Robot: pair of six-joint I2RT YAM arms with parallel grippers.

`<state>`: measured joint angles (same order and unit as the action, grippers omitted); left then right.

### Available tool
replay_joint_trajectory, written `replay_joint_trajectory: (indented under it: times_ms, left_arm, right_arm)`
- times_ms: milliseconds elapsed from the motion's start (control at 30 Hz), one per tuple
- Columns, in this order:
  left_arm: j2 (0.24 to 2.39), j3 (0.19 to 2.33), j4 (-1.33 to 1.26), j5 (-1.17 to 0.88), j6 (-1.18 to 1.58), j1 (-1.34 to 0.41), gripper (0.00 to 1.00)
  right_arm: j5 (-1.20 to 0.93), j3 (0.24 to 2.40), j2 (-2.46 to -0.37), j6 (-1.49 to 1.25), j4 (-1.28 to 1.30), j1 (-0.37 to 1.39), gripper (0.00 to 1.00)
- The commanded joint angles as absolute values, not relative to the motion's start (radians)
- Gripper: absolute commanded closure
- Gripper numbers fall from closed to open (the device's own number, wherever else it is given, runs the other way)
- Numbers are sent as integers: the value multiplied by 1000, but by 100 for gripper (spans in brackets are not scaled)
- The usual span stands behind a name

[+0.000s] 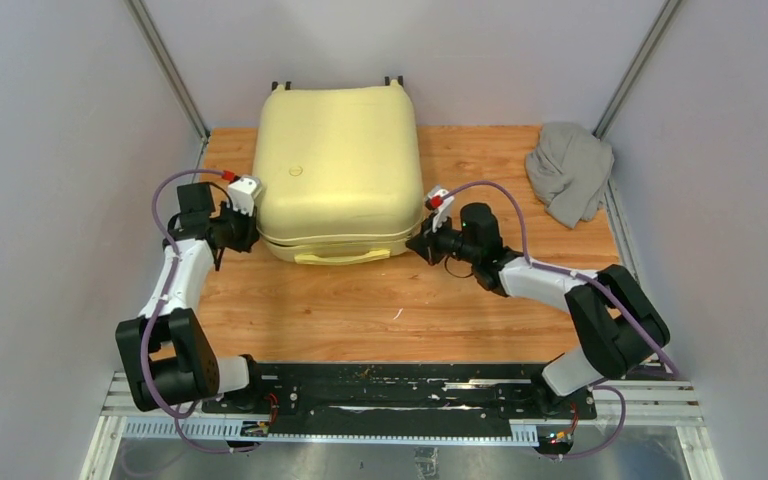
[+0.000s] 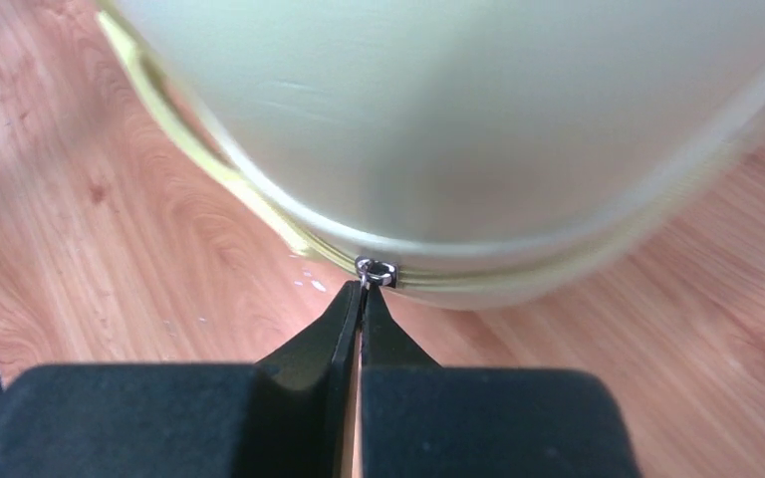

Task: Pack the luggage
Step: Zip the luggage at the center of the board.

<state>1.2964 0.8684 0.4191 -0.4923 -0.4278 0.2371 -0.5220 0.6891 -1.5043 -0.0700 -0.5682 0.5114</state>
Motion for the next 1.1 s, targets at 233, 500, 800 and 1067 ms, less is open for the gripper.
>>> replay_joint_trajectory:
  times_ms: [233, 500, 800, 1067]
  left_arm:
    - [1220, 814, 372, -665, -352, 90, 93]
    - [1183, 786, 376, -665, -330, 26, 94]
    - [1143, 756, 383, -667, -315, -42, 94]
    - [1103, 762, 426, -684, -302, -70, 94]
  right_arm:
    - [-224, 698, -1491, -72, -580, 800, 100]
    - [-70, 825, -1598, -76, -544, 929, 100]
    - [-34, 966, -1740, -50, -525, 1093, 100]
    - [-96, 1056, -1804, -34, -495, 1166, 100]
